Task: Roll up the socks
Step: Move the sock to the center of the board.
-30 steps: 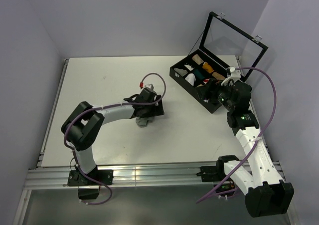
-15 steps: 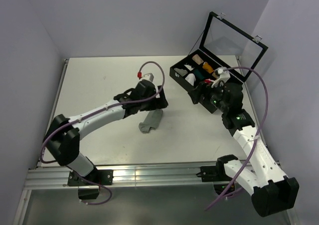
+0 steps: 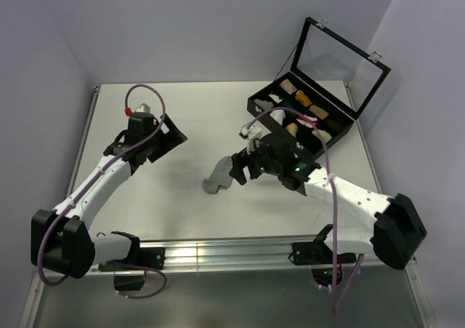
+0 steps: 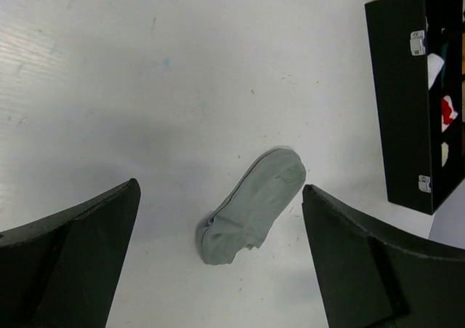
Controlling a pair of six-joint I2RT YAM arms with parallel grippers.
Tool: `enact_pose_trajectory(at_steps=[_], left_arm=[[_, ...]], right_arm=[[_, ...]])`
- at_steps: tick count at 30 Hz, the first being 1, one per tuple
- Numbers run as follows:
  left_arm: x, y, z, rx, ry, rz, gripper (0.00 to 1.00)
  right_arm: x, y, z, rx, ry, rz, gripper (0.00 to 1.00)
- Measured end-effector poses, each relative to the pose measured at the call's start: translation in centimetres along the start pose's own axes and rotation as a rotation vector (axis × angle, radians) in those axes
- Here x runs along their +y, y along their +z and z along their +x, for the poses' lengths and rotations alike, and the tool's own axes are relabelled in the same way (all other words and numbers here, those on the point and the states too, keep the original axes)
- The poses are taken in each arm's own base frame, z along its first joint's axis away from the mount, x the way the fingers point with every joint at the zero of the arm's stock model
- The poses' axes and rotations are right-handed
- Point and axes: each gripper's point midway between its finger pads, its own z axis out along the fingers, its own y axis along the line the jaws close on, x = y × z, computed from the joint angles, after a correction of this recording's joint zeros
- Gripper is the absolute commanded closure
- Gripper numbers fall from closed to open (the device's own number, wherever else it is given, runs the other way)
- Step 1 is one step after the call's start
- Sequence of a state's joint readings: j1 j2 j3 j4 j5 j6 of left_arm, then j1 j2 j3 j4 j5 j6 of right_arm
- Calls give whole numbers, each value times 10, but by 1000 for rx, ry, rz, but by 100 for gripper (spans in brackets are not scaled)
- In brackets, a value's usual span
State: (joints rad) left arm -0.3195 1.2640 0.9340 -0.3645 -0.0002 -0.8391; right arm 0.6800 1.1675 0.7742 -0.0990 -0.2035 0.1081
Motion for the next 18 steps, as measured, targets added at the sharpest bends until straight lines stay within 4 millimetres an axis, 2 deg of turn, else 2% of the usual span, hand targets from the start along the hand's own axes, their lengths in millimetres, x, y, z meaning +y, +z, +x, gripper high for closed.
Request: enact_pose_trajectory(at_steps=[5,10,14,18], left_arm=[[23,-23,-24,-50,-15,-9,1],[48,-50,-50,-158,8,-49,1],[57,-56,-47,-182,47,-66,1],[75,-47,-30,-145,62,-104,0]], right_arm=[[28,40,46,163,-98,-20,13],[51,76,65,245,-203,5,13],[62,98,75,273,-303,51,13],[65,109,85,296,-391,98,14]])
